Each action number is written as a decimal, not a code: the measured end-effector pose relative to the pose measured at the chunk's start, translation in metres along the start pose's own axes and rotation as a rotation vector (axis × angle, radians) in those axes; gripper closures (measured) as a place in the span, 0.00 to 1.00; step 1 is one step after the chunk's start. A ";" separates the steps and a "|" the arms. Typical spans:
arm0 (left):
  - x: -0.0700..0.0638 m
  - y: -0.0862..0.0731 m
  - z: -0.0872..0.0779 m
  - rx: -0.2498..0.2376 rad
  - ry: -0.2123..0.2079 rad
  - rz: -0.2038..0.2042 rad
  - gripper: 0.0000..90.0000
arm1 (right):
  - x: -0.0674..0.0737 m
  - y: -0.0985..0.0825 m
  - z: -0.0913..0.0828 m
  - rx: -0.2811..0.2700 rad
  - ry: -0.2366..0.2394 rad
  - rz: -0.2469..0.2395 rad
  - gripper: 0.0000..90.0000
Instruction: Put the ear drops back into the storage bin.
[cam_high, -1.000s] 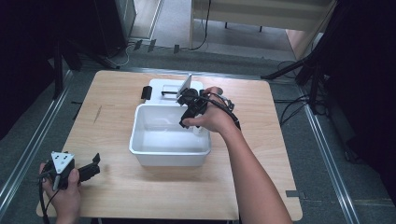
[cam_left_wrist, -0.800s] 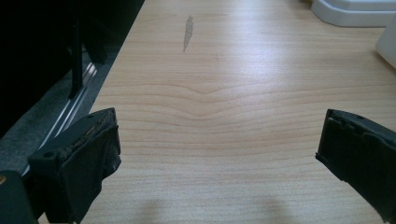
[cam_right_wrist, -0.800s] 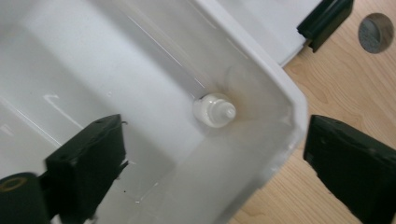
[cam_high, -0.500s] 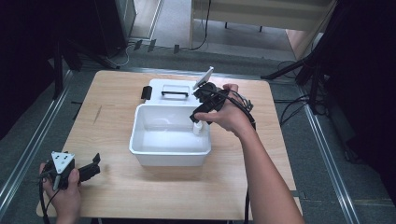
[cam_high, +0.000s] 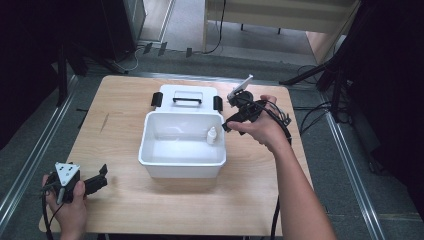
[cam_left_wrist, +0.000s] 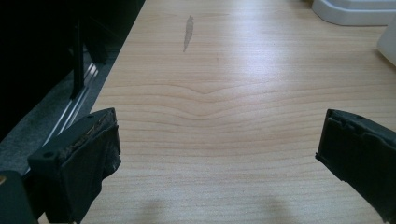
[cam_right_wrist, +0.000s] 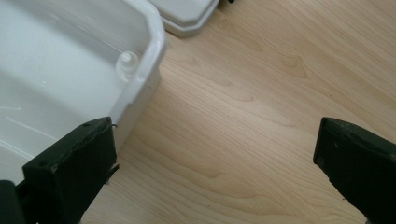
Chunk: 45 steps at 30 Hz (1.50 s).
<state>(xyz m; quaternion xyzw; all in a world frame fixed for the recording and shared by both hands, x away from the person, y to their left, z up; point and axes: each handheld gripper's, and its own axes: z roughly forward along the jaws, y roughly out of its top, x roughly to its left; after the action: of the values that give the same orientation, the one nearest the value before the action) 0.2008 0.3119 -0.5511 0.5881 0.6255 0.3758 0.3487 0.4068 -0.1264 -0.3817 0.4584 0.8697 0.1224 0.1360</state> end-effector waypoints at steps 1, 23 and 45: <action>0.000 0.000 0.000 0.000 0.000 0.000 0.00 | -0.002 -0.002 0.000 0.003 -0.003 0.007 0.00; 0.000 0.000 0.000 0.003 0.002 0.002 0.00 | -0.053 -0.071 0.013 -0.013 -0.016 0.136 0.00; 0.000 0.000 0.000 0.002 0.003 0.004 0.00 | -0.076 -0.162 0.036 -0.112 -0.007 0.278 0.00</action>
<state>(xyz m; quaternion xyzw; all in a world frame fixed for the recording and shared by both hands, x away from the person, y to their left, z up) 0.2006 0.3118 -0.5510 0.5891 0.6253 0.3769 0.3462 0.3364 -0.2757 -0.4602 0.5664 0.7892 0.1871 0.1460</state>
